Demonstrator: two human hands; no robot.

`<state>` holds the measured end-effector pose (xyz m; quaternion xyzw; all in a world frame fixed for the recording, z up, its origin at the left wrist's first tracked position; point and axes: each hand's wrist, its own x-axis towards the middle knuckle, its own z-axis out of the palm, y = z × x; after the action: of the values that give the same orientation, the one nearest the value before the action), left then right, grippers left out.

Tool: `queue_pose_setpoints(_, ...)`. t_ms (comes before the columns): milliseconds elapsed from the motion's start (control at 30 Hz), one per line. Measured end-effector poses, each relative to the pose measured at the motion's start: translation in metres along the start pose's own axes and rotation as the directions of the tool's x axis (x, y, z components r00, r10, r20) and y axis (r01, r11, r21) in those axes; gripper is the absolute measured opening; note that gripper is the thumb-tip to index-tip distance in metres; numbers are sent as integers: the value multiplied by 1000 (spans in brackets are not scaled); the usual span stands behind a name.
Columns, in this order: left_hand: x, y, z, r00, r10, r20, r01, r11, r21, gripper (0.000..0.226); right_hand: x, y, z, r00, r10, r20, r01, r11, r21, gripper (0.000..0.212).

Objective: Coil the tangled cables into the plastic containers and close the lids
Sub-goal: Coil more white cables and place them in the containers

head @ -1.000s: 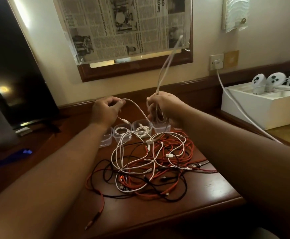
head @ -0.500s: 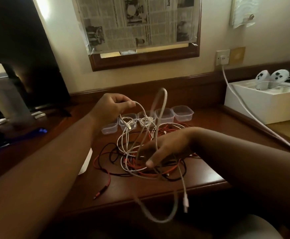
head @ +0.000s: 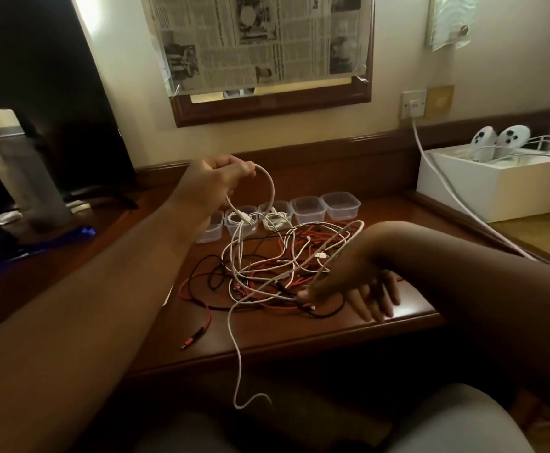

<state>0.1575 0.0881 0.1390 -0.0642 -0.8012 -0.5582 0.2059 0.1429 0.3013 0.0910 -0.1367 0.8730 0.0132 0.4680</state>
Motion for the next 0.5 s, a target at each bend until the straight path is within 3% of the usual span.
queue_pose_setpoints(67, 2, 6, 0, 999, -29, -14, 29, 1000, 1, 19, -10, 3, -6, 1000, 22, -1, -22, 999, -47, 120)
queue_pose_setpoints(100, 2, 9, 0, 999, -47, -26, 47, 999, -9, 19, -15, 6, -9, 999, -43, 14, 43, 999, -6, 122)
queue_pose_setpoints(167, 6, 12, 1, 993, -108, -56, 103, 991, -91, 20, -20, 14, -14, 941, -337, 7, 322, 904, 282, 117)
queue_pose_setpoints(233, 7, 14, 2, 976, -212, -46, 195, 952, -237, 21, -20, 21, -15, 776, -619, -121, 536, 546, 644, 106)
queue_pose_setpoints(267, 6, 15, 4, 966, -256, -21, 237, 922, -306, 20, -19, 22, -14, 692, -688, -219, 584, 357, 729, 103)
queue_pose_setpoints(333, 3, 16, 8, 950, -311, 27, 296, 870, -395, 20, -17, 20, -11, 600, -704, -380, 622, 112, 775, 102)
queue_pose_setpoints(467, -4, 17, 17, 928, -366, 68, 356, 815, -457, 17, -23, -1, -1, 611, -572, -547, 540, -204, 817, 91)
queue_pose_setpoints(500, -5, 18, 20, 928, -367, 73, 358, 817, -451, 17, -23, -6, 1, 631, -495, -597, 579, -211, 788, 83)
